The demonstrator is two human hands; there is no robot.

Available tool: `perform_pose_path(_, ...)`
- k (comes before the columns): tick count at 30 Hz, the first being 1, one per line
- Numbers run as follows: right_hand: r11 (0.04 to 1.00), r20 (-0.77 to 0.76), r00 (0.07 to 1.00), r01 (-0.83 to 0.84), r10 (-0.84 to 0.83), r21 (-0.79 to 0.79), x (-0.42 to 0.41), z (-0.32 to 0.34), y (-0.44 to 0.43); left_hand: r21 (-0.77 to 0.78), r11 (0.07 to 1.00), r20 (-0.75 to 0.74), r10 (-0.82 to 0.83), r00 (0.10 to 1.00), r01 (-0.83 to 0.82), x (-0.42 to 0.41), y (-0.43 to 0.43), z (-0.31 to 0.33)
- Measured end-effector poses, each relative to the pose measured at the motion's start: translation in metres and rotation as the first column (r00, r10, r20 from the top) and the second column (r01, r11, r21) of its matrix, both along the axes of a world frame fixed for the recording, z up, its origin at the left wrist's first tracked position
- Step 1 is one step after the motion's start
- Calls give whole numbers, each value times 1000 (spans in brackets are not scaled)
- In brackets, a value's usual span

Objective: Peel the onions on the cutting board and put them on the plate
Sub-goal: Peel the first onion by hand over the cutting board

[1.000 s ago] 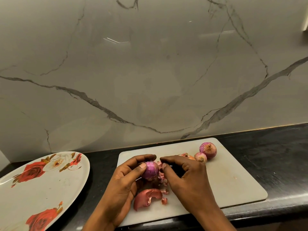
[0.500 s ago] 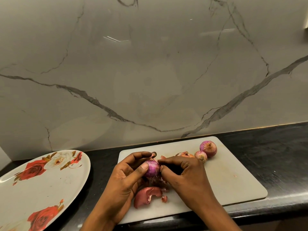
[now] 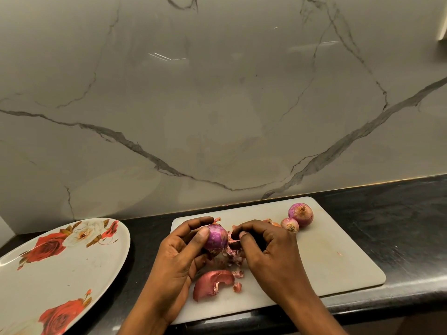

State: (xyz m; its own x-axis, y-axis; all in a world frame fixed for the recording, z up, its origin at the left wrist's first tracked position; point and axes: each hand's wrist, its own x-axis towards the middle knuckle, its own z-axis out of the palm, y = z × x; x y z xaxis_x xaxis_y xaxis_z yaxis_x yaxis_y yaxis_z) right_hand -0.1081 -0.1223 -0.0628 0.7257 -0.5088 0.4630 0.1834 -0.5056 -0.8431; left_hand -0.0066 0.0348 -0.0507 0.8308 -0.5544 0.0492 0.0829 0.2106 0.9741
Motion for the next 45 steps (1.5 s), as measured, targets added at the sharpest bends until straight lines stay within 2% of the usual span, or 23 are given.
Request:
perform_pose_path(13, 990, 13, 992, -126, 126, 59, -3, 9, 1, -9, 999, 14, -47, 999, 48, -3, 2, 4)
perform_pose_path(20, 997, 4, 997, -71, 71, 6, -1, 4, -1, -30, 998, -28, -52, 998, 51, -1, 3, 3)
perform_pose_path(26, 998, 24, 1000, -3, 2, 63, 0, 1, -1, -33, 999, -30, -38, 999, 37, 0, 2, 1)
perform_pose_path(28, 993, 22, 998, -56, 54, 106, 0, 1, 1, -26, 999, -26, -34, 999, 33, 1, 2, 0)
perform_pose_path(31, 990, -5, 992, -127, 128, 65, -1, 3, 4, -39, 998, -30, -55, 998, 53, 1, 3, -1)
perform_pose_path(38, 999, 14, 999, -32, 32, 1, 1, 1, -2, -62, 996, -83, -68, 994, 63, 3, 2, -3)
perform_pose_path(42, 999, 29, 999, -24, 23, 26, 0, 3, -1, -84, 995, -135, -73, 988, 62, 4, 3, -2)
perform_pose_path(45, 998, 46, 999, -3, 1, 57, 0, 1, -1, -48, 996, -99, -74, 992, 69, 2, 3, -1)
